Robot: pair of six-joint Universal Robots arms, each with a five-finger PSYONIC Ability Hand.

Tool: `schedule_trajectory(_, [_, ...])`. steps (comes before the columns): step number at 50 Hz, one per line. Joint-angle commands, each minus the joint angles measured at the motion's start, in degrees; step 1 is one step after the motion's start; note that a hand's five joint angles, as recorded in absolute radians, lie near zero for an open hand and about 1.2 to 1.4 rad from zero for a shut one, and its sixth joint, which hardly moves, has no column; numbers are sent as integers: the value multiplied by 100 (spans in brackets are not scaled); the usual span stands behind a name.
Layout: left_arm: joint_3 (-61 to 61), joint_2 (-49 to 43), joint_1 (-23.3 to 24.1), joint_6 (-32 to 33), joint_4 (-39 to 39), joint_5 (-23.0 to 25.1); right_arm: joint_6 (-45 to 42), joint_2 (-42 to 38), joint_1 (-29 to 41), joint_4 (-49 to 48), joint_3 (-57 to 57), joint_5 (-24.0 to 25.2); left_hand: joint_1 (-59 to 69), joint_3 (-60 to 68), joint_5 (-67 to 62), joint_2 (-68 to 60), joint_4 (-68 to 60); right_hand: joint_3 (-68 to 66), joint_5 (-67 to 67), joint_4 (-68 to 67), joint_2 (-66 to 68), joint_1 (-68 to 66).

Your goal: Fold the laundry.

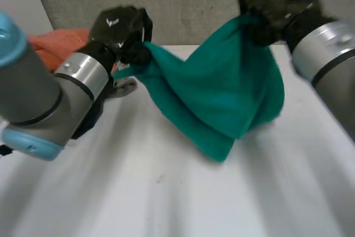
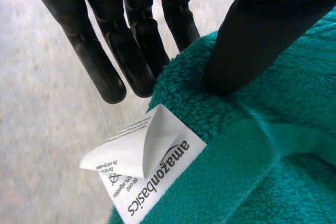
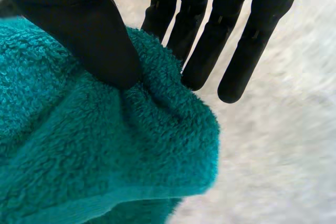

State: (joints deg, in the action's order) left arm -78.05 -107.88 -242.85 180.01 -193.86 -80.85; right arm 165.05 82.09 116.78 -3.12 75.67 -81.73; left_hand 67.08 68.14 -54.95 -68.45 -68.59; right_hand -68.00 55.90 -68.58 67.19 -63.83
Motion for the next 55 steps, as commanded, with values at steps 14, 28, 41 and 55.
schedule_trajectory(14, [951, -1950, -782, 1168, 85, -502, 933, -2418, 987, -444, -747, 351, -4778, -4884, 4565, 4915, 4929, 5800, -5590, 5858, -5719, 5383])
schedule_trajectory(28, [-1220, 188, -18, 1115, 76, -854, 249, -1353, -585, 1119, -325, 421, -3671, -3777, 3457, 3808, 3822, 5800, -5590, 5858, -5719, 5383])
schedule_trajectory(41, [-1504, -1118, 1327, 1045, -82, -827, -1352, -2293, -841, 1279, -123, 377, -3600, -3706, 3386, 3736, 3751, 5001, -4791, 5059, -4920, 4584])
schedule_trajectory(55, [176, -2685, 1301, 1115, -636, -1521, -1431, -3454, -771, 58, -228, 325, -682, -788, 469, 819, 833, 1998, -1788, 2055, -1916, 1581])
